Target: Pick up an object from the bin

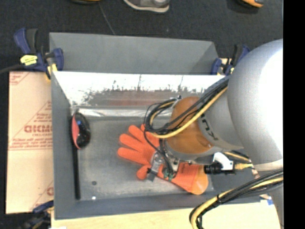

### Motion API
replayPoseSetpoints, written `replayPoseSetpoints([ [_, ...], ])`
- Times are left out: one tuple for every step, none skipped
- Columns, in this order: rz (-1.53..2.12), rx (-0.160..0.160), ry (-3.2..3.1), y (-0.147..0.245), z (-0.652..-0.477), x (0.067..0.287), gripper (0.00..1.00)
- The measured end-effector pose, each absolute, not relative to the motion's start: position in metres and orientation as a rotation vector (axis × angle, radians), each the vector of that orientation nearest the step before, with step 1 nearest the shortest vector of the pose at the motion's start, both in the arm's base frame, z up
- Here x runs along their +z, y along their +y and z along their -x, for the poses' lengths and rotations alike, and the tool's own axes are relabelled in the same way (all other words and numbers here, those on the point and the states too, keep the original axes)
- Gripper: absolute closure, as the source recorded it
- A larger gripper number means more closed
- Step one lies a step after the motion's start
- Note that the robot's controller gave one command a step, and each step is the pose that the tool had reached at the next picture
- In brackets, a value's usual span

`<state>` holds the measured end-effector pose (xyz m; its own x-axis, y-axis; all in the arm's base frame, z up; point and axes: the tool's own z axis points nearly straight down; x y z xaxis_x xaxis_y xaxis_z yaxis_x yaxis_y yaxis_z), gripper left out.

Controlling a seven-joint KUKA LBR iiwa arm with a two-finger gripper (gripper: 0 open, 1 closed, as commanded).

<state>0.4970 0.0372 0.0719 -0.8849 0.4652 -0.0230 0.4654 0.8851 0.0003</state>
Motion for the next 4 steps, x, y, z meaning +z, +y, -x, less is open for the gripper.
replayPoseSetpoints([
  [-0.742, -0.009, 3.031, 0.037, -0.497, 0.092, 1.0],
  [-0.74, -0.01, 3.032, 0.036, -0.496, 0.129, 1.0],
  [-0.734, -0.01, 3.033, 0.036, -0.496, 0.163, 1.0],
  [-0.727, -0.01, 3.033, 0.035, -0.497, 0.182, 1.0],
])
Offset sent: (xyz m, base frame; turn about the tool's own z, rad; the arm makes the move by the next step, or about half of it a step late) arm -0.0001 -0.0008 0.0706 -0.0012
